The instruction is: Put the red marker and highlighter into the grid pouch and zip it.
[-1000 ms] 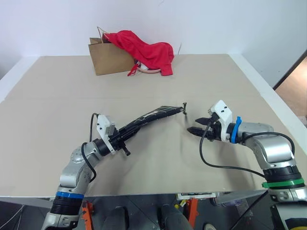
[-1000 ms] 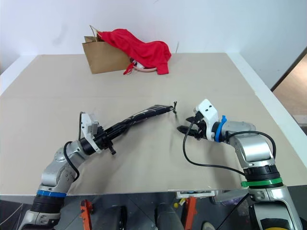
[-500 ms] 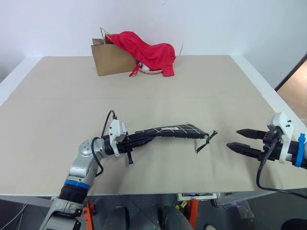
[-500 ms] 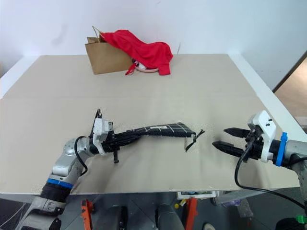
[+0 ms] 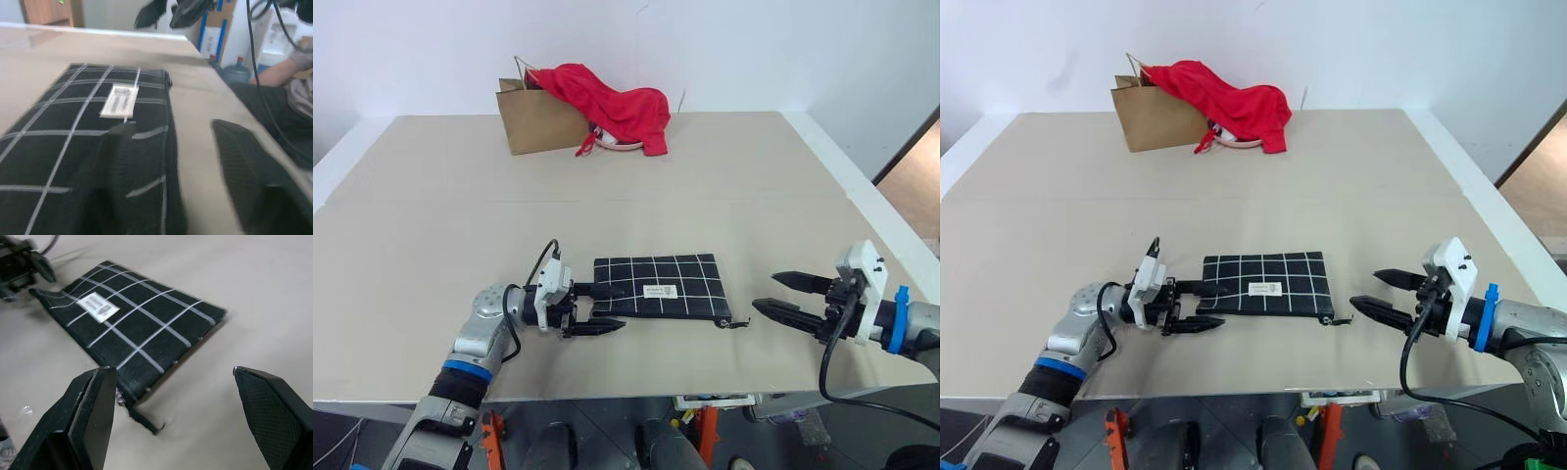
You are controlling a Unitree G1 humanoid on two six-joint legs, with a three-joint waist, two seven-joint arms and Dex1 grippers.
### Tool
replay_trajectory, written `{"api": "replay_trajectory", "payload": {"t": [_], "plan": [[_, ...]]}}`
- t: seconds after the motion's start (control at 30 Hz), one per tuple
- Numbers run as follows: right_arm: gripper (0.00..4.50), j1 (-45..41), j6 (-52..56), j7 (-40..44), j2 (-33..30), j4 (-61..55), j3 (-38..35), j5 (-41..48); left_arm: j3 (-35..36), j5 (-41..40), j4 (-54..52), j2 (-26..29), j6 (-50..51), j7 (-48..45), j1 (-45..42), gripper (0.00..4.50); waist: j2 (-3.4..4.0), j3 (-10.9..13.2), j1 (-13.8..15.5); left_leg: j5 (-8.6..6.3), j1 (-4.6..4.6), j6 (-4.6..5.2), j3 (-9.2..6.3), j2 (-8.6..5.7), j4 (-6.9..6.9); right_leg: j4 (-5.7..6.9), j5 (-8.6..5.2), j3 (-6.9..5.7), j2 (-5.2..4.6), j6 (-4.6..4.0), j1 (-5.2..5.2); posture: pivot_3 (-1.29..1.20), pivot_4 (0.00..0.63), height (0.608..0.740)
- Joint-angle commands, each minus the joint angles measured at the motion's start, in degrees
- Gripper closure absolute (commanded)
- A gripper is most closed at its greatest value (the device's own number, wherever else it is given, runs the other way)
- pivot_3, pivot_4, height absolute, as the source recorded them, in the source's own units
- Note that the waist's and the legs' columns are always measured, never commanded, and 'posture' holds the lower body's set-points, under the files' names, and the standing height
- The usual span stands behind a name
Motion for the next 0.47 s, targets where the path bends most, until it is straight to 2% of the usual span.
{"api": "replay_trajectory", "payload": {"t": [0.03,0.23,0.33,0.47], "plan": [[0.36,-3.8,-2.6,0.7,-1.9,4.7,-0.4,-1.1,7.0,-6.0,-13.3,3.6,12.0,10.1,4.2,1.56,0.0,0.0,-0.1,0.0,0.04,0.0,0.01,0.08,0.0,0.02,0.03,0.0,0.03,-0.04,0.0,0.0,0.15,0.74],[0.36,-10.6,-8.0,-1.0,-1.0,19.4,-1.6,-3.4,20.8,-6.1,-20.4,6.6,22.4,32.5,12.0,1.56,-0.03,0.0,-0.2,0.0,0.25,0.0,0.11,0.2,-0.02,0.02,0.06,0.09,0.09,-0.11,0.06,0.0,0.15,0.74],[0.36,-11.8,-9.7,-0.5,-1.3,23.0,-1.6,-4.2,22.8,-5.7,-22.5,6.5,24.4,37.5,13.6,1.56,-0.04,0.0,-0.1,0.0,0.22,0.0,0.1,0.17,-0.04,0.02,0.03,0.07,0.06,-0.09,0.07,0.0,0.15,0.74],[0.36,-12.1,-11.1,-1.2,-0.6,26.0,-1.6,-4.9,26.1,-5.9,-20.1,5.9,23.8,41.1,16.7,1.56,-0.03,0.0,0.2,0.0,0.2,0.0,0.14,0.08,-0.04,0.01,0.02,0.1,0.0,-0.07,0.08,0.0,0.15,0.74]]}}
